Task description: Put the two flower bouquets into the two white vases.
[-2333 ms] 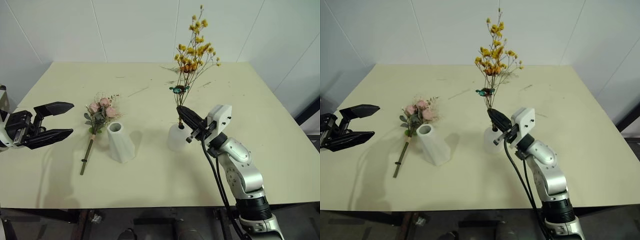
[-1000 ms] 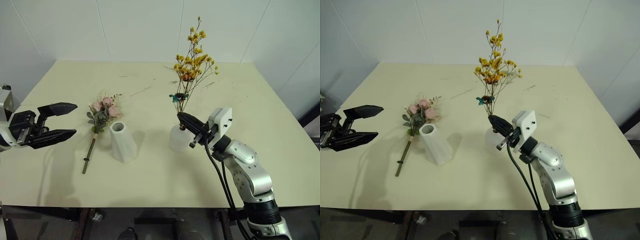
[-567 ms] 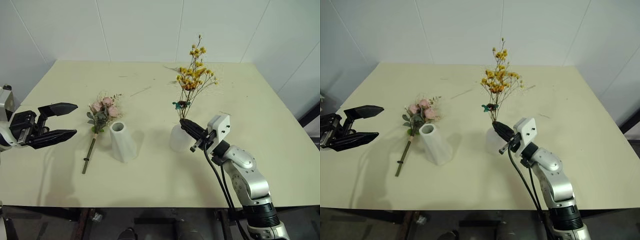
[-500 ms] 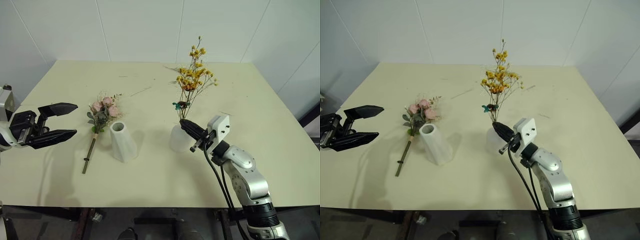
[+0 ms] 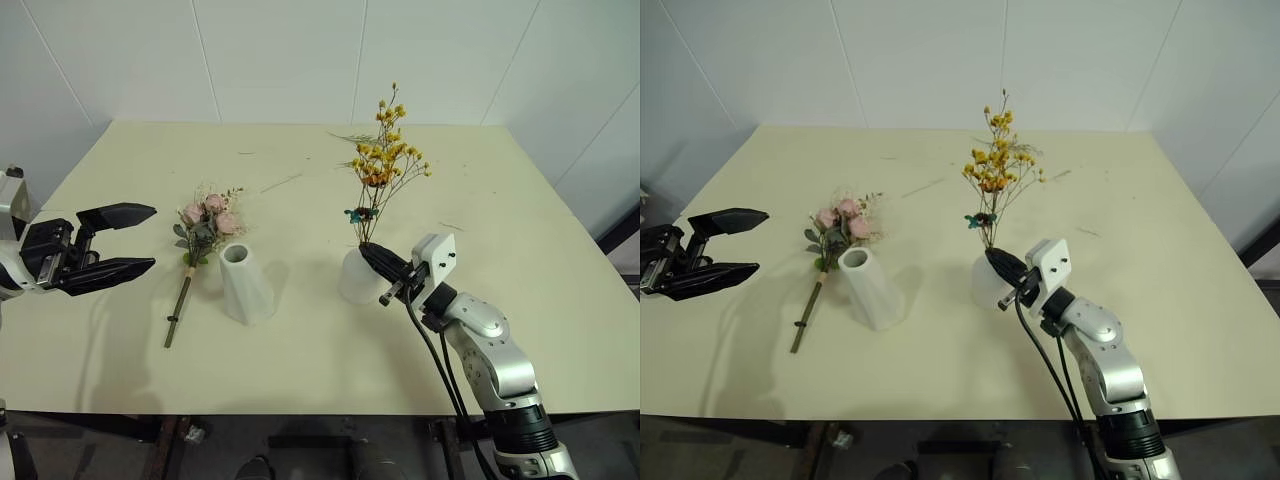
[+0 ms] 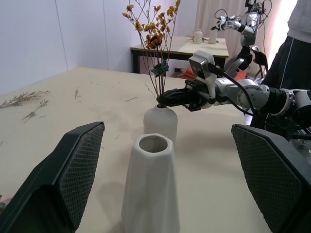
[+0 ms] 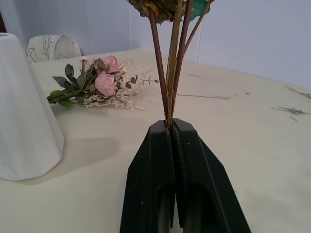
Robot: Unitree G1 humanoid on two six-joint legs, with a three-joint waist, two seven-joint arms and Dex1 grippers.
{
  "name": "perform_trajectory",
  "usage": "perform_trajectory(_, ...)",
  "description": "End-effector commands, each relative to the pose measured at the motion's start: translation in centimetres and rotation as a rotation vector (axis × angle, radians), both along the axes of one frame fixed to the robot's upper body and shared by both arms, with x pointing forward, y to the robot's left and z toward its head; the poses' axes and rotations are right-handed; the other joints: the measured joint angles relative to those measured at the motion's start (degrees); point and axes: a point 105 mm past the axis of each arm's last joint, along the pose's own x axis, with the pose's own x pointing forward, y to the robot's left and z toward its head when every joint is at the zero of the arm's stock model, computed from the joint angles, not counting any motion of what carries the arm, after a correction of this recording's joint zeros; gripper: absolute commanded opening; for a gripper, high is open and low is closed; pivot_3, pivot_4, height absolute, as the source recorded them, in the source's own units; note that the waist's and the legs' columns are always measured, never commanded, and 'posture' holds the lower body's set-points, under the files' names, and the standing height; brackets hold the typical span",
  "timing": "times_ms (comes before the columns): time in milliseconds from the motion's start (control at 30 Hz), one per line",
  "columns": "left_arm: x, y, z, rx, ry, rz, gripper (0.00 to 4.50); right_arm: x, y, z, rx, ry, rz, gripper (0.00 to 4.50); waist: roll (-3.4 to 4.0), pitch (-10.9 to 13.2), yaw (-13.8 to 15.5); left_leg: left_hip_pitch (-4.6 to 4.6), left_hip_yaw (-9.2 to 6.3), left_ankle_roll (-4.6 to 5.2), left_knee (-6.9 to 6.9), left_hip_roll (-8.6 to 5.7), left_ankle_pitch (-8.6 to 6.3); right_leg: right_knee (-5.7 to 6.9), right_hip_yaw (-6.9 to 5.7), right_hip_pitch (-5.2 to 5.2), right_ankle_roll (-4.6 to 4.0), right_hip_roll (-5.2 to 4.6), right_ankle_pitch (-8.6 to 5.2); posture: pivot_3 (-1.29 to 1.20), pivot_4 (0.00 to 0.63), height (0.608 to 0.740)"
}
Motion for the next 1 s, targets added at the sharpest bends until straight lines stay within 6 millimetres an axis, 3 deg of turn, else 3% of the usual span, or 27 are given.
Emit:
perform_trajectory(33,-0.5,-0.1,0.6,0.022,-0.04,-0.049,4.5,-0.1,-0.6,0.6,-0.002,-0.022,-0.007,0.05,0.0,0.0,0.02,0.0,0.0,0.0,0.0,0.0,0.0,0.0,0.0,0.0,0.0,0.0,0.0,0.0,0.15,0.74)
perform_trajectory(167,-0.4,-0.1,0.5,0.024,-0.043,-0.047,4.5,-0.1,-1.0,0.7,-0.01,-0.024,-0.016,0.05,0.0,0.0,0.02,0.0,0.0,0.0,0.0,0.0,0.0,0.0,0.0,0.0,0.01,0.0,0.0,0.0,0.15,0.74)
perform_trajectory(333,-0.3,-0.1,0.6,0.026,-0.047,-0.05,4.5,-0.7,-1.1,1.3,-0.023,-0.054,0.001,1.13,0.0,0.0,0.06,0.0,0.0,0.0,0.0,0.0,0.0,0.0,0.0,0.0,0.01,0.0,0.0,0.0,0.15,0.74)
perform_trajectory(667,0.0,-0.3,0.6,0.028,-0.05,-0.058,4.5,-2.7,-1.2,2.0,-0.091,-0.052,0.102,4.42,0.0,0.0,0.11,-0.01,-0.01,0.0,0.01,0.0,0.0,0.01,0.0,0.0,0.02,0.01,0.01,0.0,0.15,0.74)
perform_trajectory(1000,0.4,-0.3,0.3,0.002,-0.071,-0.018,4.5,-5.4,-3.2,2.0,-0.214,0.053,0.229,4.47,0.0,0.01,0.18,-0.02,0.0,0.0,0.05,0.0,0.0,0.0,0.01,0.01,0.02,0.0,0.0,0.0,0.15,0.74)
